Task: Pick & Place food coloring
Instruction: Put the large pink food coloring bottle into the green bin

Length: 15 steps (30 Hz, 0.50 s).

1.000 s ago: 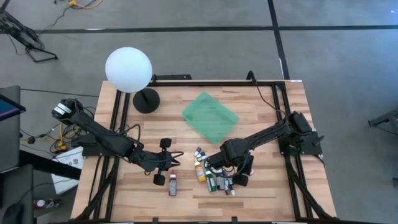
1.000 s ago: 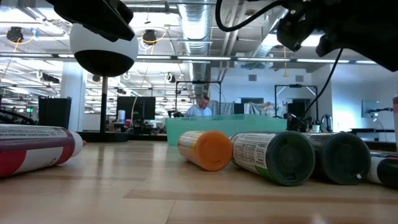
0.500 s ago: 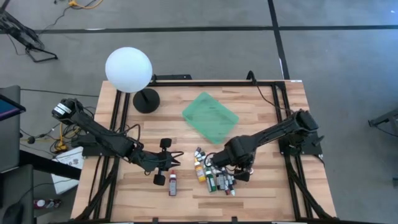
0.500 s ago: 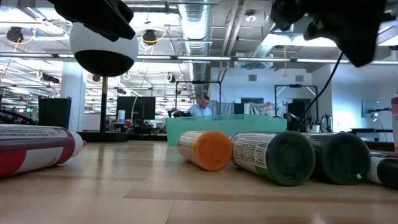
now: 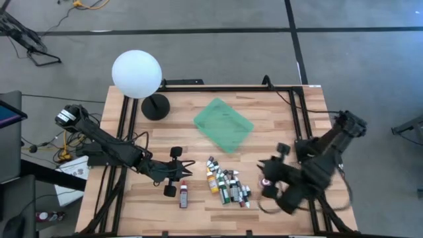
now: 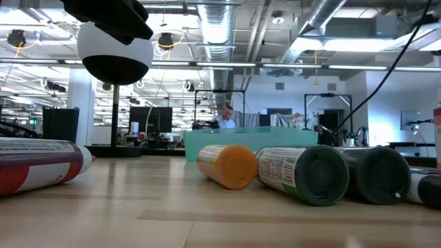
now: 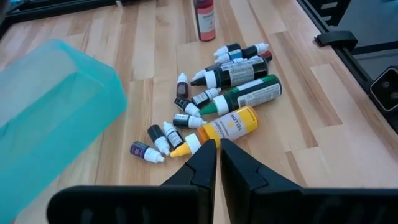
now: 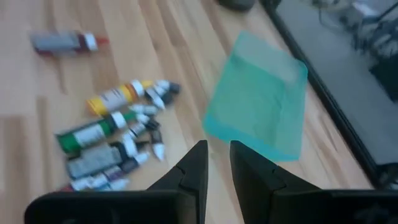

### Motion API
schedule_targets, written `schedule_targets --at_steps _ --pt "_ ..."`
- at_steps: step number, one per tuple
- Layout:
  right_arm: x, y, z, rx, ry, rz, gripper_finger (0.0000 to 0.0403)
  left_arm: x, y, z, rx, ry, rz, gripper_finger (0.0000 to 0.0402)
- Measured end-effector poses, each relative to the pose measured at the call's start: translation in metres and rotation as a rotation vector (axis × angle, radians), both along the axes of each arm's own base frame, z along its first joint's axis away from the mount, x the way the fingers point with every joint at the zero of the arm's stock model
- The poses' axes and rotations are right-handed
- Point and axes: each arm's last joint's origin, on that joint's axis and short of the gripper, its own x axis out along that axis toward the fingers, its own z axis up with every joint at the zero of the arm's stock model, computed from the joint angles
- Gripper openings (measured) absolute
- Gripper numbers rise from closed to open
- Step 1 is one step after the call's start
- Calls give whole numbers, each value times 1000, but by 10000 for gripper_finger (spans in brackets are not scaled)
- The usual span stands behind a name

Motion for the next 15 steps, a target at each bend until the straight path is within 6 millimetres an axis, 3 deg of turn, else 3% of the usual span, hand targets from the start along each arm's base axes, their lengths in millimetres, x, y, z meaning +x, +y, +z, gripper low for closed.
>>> schedule_targets --at_steps 4,10,15 --pt "-22 15 -17 17 -84 -15 61 1 -1 2 -9 -17 0 16" --pt "-45 26 -58 47 -199 -67 63 3 -1 4 -22 -48 -3 16" --pt "-63 29 -86 92 -296 -88 88 3 -2 4 -23 -51 -3 16"
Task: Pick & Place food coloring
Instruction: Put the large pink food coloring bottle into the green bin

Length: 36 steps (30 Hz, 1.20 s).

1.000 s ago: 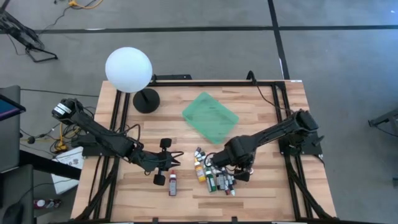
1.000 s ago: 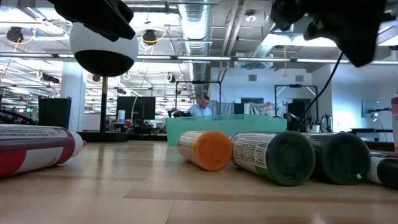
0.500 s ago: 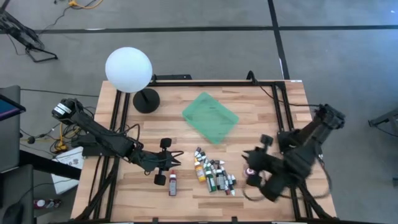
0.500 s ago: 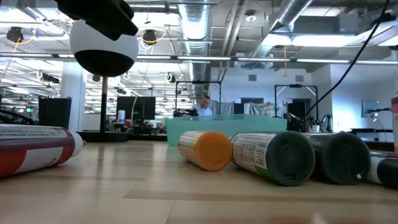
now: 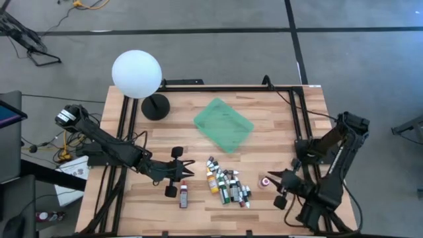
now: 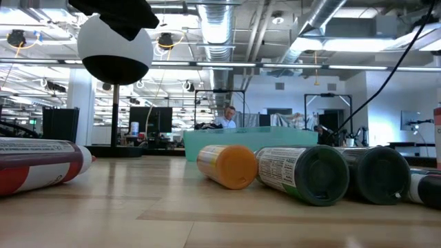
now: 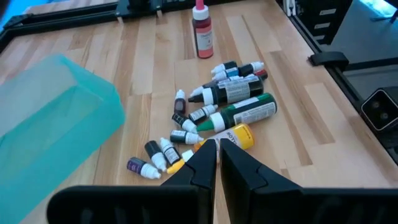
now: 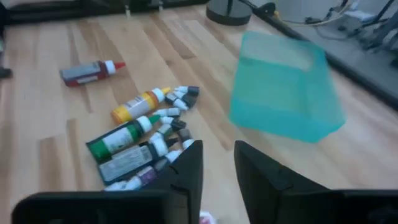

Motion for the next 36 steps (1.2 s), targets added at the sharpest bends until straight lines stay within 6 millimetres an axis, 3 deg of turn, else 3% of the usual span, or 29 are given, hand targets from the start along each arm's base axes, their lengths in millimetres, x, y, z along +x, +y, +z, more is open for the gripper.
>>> schedule_targets --at_steps 9,14,26,36 --pt "-15 2 -34 103 -53 -3 180 0 0 0 8 -2 9 16" --pt "-15 1 -47 97 -45 22 207 0 1 0 19 -5 19 16" --pt "-18 -4 -65 129 -19 16 196 0 1 0 20 -6 21 16" --pt "-17 -4 -67 139 7 16 172 0 1 0 20 -9 32 16"
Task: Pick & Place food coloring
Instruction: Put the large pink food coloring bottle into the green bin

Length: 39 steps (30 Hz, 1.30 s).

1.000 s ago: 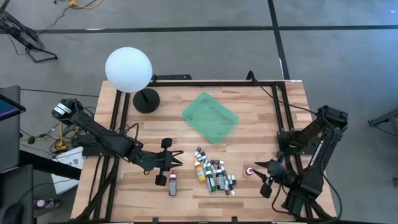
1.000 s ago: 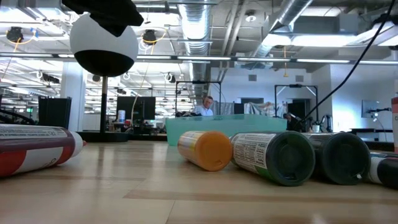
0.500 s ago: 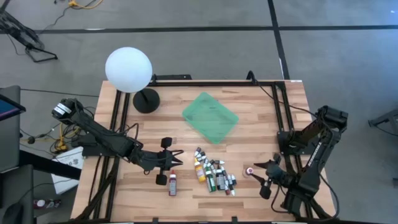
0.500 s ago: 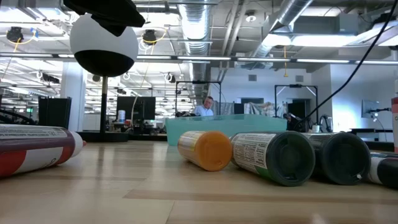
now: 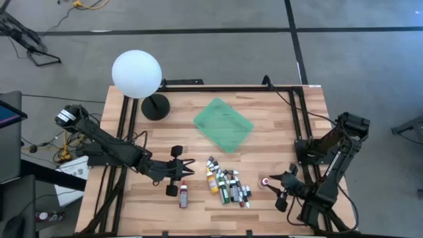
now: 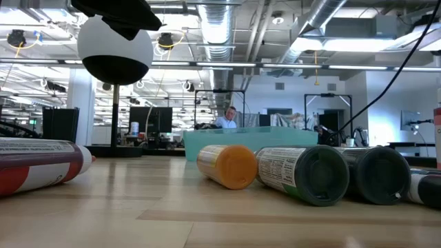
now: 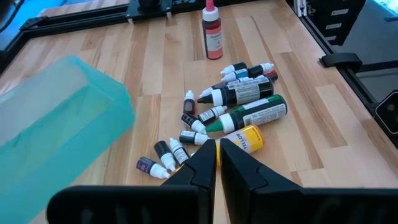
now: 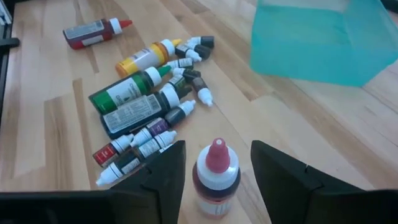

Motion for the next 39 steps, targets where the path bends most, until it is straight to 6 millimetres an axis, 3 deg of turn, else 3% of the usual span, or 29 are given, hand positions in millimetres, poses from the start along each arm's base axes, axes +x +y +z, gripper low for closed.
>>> schedule_targets --at_steps 12,26,39 --pt "8 5 -18 -37 39 -22 136 0 0 0 1 -2 8 16" --pt "8 4 -17 -50 14 -20 92 0 0 0 -1 -2 12 16" --pt "8 4 -17 -67 19 -5 24 0 0 0 -1 -2 12 16"
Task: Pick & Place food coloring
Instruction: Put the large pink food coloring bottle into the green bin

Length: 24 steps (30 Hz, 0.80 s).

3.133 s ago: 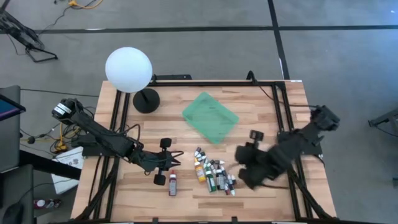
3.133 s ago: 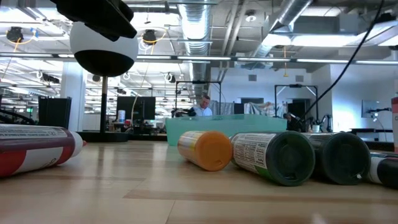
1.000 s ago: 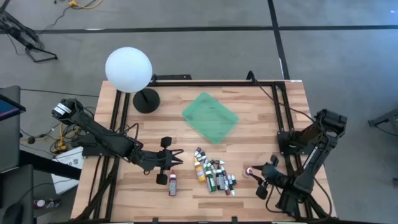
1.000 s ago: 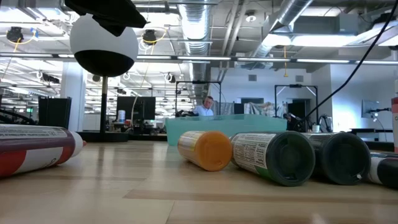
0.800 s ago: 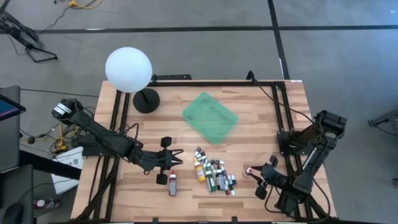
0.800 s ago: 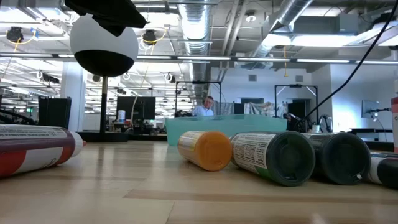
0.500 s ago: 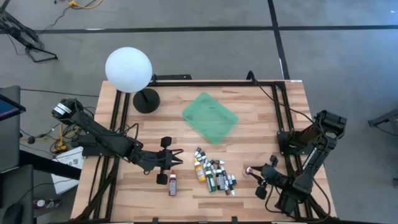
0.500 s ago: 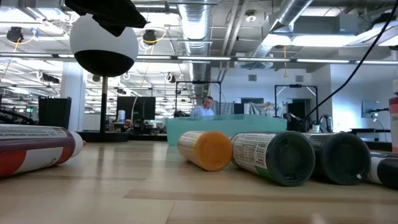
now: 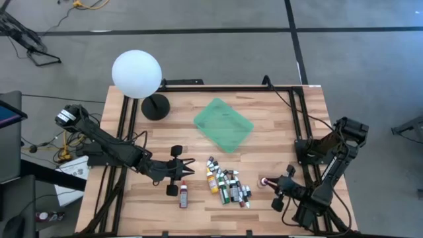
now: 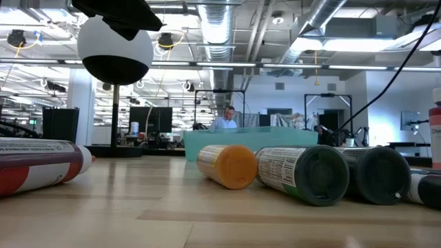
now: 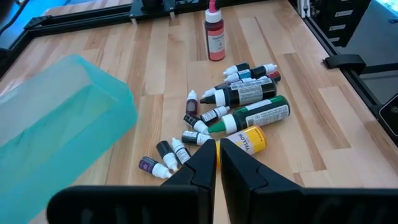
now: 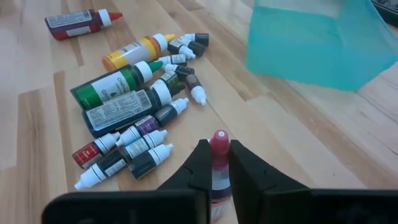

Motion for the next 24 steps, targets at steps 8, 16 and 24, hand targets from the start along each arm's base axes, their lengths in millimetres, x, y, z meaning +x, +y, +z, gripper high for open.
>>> schedule_targets --at_steps 8,16,24 --pt "0 0 0 -11 -10 3 27 0 0 0 0 0 0 16" --pt "4 -3 2 -45 -50 -1 25 0 0 0 1 1 -1 16" --pt "17 -14 10 -94 -72 -31 23 0 0 0 1 2 -2 16"
